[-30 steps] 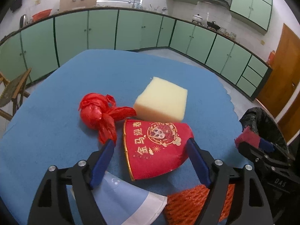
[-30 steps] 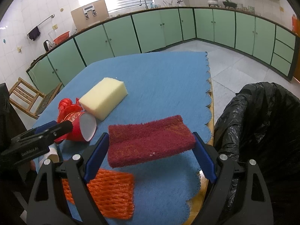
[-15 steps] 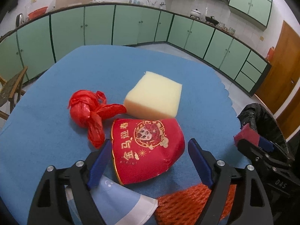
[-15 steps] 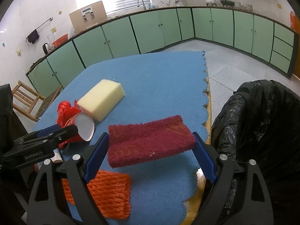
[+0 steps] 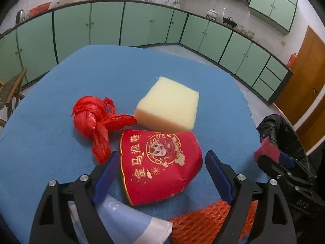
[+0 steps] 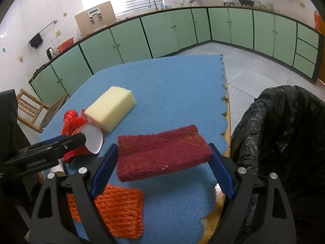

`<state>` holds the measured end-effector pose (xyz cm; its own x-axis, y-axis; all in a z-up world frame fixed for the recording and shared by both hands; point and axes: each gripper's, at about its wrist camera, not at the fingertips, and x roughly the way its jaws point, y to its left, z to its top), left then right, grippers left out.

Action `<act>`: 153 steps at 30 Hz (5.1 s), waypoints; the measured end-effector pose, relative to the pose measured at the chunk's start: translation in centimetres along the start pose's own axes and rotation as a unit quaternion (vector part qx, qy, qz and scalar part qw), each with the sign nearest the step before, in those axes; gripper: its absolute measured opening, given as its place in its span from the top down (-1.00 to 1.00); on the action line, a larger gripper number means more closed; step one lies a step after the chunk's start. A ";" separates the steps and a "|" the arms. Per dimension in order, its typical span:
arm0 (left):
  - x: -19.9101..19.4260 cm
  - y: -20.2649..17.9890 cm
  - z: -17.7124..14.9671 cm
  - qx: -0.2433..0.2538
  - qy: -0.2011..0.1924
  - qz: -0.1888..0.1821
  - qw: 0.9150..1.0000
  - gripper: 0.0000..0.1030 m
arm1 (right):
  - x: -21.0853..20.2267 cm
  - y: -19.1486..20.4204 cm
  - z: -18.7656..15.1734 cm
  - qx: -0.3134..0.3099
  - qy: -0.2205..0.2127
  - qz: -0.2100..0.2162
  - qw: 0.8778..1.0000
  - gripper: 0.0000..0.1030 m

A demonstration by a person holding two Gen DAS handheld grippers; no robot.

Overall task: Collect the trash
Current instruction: 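Grasp the red printed paper bag with the left gripper and lift it, then carry scrub pad and red bag over the bin and open both grippers, then move both tools back over the remaining trash on the mat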

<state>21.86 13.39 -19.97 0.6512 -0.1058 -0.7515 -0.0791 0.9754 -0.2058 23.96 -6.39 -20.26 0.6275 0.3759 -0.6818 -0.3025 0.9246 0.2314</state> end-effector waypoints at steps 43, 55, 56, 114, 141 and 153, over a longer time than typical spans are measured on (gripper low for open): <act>-4.6 -3.0 0.6 0.048 -0.058 -0.013 0.997 -0.60 | -4.4 0.5 1.6 -0.008 -0.038 -0.017 0.999 -0.63; -8.4 -6.0 0.4 0.075 -0.097 -0.029 0.992 -0.60 | -10.1 0.0 2.4 -0.015 -0.085 -0.035 0.996 -0.63; -8.6 -6.4 0.4 0.078 -0.099 -0.032 0.992 -0.60 | -10.7 -0.4 2.4 -0.012 -0.089 -0.038 0.995 -0.63; -1.6 -24.5 0.1 0.197 -0.061 -0.173 0.963 -0.66 | -16.9 -20.1 -3.0 0.114 -0.110 -0.207 0.965 -0.83; -9.5 0.9 -2.3 0.068 -0.090 0.071 0.991 -0.66 | -7.3 3.9 -1.7 -0.040 -0.046 -0.014 0.998 -0.83; -8.4 3.5 -4.9 0.041 -0.057 0.084 0.994 -0.65 | -3.3 5.9 -4.8 -0.068 0.009 -0.014 0.998 -0.82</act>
<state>12.40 16.73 -17.50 0.7152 0.0779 -0.6946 -0.1351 0.9904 -0.0280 16.63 -2.47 -19.99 0.6243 0.3473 -0.6997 -0.3804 0.9175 0.1160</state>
